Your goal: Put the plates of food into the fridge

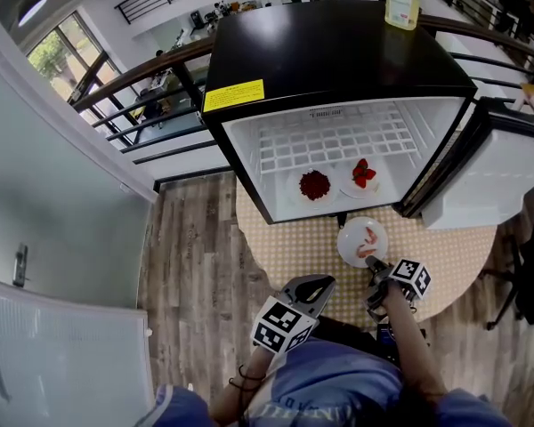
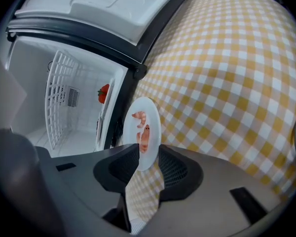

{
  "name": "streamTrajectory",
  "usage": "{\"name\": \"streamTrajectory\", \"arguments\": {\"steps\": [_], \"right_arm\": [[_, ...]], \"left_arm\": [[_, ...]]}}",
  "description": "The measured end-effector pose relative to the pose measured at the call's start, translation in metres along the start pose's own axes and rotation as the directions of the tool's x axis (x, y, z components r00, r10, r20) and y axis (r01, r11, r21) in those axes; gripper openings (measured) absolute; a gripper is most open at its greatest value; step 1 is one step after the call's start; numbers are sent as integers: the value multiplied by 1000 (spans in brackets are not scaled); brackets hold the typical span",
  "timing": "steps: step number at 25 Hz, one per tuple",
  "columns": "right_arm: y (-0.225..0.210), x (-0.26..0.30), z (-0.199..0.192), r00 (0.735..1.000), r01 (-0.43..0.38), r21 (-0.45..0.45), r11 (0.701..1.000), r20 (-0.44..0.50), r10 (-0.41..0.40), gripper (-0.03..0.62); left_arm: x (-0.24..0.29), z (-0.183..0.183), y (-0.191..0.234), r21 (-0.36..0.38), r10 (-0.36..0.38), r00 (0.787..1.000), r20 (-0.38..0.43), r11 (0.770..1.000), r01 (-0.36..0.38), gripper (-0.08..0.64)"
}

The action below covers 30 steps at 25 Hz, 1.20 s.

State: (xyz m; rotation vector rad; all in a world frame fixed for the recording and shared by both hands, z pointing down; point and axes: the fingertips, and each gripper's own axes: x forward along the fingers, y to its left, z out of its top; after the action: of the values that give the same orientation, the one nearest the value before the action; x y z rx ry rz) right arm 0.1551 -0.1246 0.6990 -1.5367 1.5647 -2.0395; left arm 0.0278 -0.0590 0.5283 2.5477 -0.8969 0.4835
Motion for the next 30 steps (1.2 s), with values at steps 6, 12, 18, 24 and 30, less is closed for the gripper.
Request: {"name": "streamTrajectory", "arguments": {"steps": [6,12,18,24,30], "right_arm": [[-5,6,4,1000,19,42,999,11,-20,61],[-3,8,5,999,-43,107,993,12,42,38],[14,-5,7,992,-129,67,989,11,128,23],[23,-26,7,984,-175,50,983,2,175,20],[23,-48,4,983,-183,41,982,-5,183,20]], "left_arm": [[0,0,2,1,-2,1000,-6,1000,2,20],[-1,1,4,2,3,1000,-7,1000,-3,20],[-2,0,6,-5,17,1000,-5,1000,-17,20],[2,1,0,-1,17,1000,-2,1000,-17,20],[5,2,-7,2,16,1000,2,1000,-16,20]]}}
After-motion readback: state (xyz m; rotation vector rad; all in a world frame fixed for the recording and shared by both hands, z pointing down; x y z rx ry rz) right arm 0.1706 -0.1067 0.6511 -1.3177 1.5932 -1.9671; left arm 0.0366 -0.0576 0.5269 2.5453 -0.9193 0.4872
